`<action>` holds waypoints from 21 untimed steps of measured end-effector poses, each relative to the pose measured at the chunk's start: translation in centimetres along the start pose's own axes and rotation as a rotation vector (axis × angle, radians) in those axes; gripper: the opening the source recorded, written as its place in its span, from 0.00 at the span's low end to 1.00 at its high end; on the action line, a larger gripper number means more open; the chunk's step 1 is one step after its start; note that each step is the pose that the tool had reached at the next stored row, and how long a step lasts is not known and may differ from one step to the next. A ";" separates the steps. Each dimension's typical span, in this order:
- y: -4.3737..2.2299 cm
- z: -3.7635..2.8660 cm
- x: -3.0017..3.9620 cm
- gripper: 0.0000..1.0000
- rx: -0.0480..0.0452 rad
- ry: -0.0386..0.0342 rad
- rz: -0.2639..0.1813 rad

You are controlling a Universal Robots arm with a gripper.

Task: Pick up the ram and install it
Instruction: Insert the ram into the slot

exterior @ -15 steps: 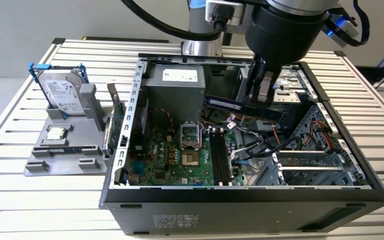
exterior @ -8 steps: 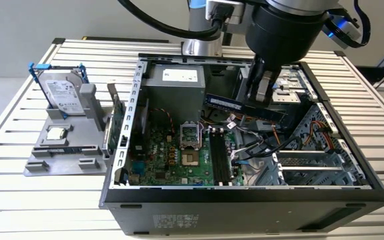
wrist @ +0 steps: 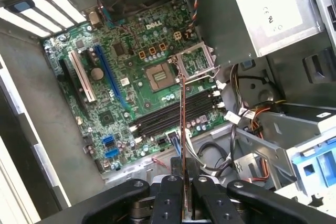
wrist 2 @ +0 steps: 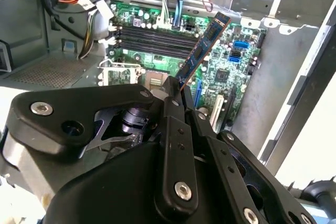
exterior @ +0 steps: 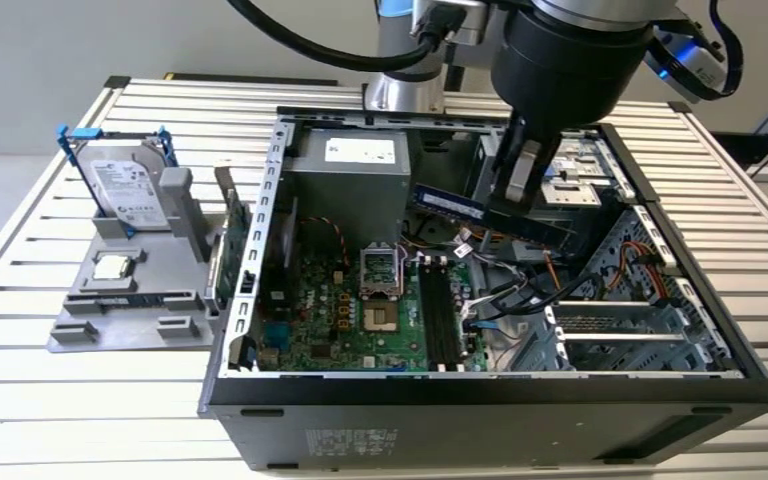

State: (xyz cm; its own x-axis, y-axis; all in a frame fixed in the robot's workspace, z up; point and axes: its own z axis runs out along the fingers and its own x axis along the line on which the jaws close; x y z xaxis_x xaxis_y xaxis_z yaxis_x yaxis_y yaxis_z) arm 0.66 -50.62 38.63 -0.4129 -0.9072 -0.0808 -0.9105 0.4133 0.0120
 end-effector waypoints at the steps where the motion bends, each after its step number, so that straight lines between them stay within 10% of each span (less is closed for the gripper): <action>1: 0.00 0.00 0.00 0.00 0.0006 0.0000 0.008; 21: 0.00 0.00 0.00 0.00 0.0141 -0.0020 0.174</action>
State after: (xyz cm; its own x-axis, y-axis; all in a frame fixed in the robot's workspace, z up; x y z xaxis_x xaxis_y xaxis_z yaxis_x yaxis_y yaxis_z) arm 0.67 -50.62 38.64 -0.5638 -0.8219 -0.0807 -0.8251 0.5649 0.0120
